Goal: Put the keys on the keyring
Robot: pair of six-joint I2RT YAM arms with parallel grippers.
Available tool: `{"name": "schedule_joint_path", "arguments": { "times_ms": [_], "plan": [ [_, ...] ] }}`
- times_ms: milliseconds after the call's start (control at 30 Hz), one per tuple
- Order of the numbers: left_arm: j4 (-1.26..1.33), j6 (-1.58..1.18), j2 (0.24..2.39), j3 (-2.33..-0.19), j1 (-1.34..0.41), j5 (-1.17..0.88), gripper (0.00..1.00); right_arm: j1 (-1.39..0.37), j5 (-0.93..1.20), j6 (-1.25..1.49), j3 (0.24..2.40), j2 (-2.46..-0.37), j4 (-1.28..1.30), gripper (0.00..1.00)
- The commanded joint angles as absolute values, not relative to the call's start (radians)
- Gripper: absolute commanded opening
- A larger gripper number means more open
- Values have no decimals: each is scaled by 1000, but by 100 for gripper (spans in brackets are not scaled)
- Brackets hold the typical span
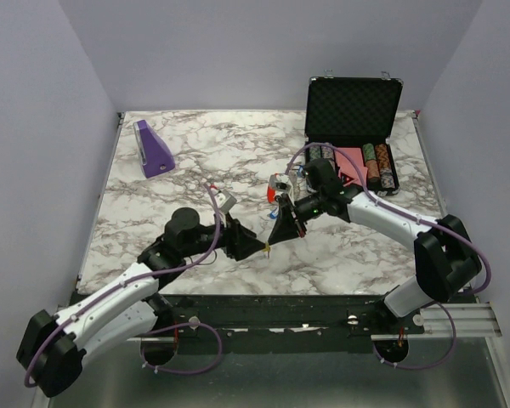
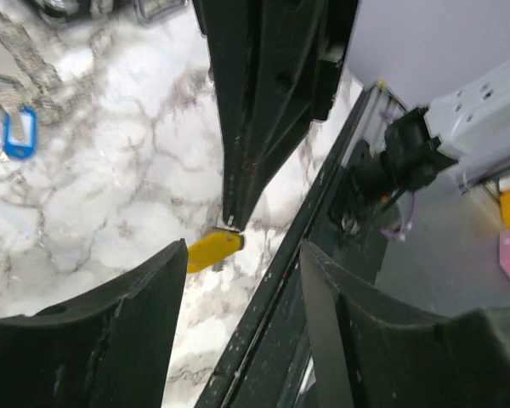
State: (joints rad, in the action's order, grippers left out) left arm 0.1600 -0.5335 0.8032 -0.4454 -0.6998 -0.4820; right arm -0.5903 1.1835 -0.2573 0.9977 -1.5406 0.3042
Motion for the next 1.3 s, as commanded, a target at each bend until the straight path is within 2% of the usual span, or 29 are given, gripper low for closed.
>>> {"name": "schedule_joint_path", "arguments": {
  "times_ms": [0, 33, 67, 233, 400, 500, 667, 900, 1267],
  "plan": [
    [-56, -480, 528, -454, -692, -252, 89, -506, 1059, -447, 1077, -1499, 555, 1],
    [-99, -474, 472, -460, -690, -208, 96, -486, 1011, -507, 1101, -1496, 624, 1],
    [-127, -466, 413, -468, -689, -169, 99, -465, 964, -573, 1118, -1491, 706, 1],
    [-265, -393, 278, -529, -687, -97, 99, -350, 703, -758, 1120, -1428, 998, 1],
    [-399, -312, 293, -594, -686, -87, 99, -265, 338, -807, 1037, -1286, 1038, 1],
    [-411, -293, 285, -583, -686, -90, 99, -261, 221, -822, 1014, -1287, 1074, 1],
    [-396, -288, 270, -577, -686, -103, 99, -261, 212, -758, 997, -1417, 997, 1],
    [-408, -288, 227, -575, -686, -94, 99, -262, 305, -654, 1046, -1577, 856, 1],
    [-408, -281, 225, -575, -686, -89, 99, -285, 423, -568, 1035, -1640, 735, 1]
  ]
}}
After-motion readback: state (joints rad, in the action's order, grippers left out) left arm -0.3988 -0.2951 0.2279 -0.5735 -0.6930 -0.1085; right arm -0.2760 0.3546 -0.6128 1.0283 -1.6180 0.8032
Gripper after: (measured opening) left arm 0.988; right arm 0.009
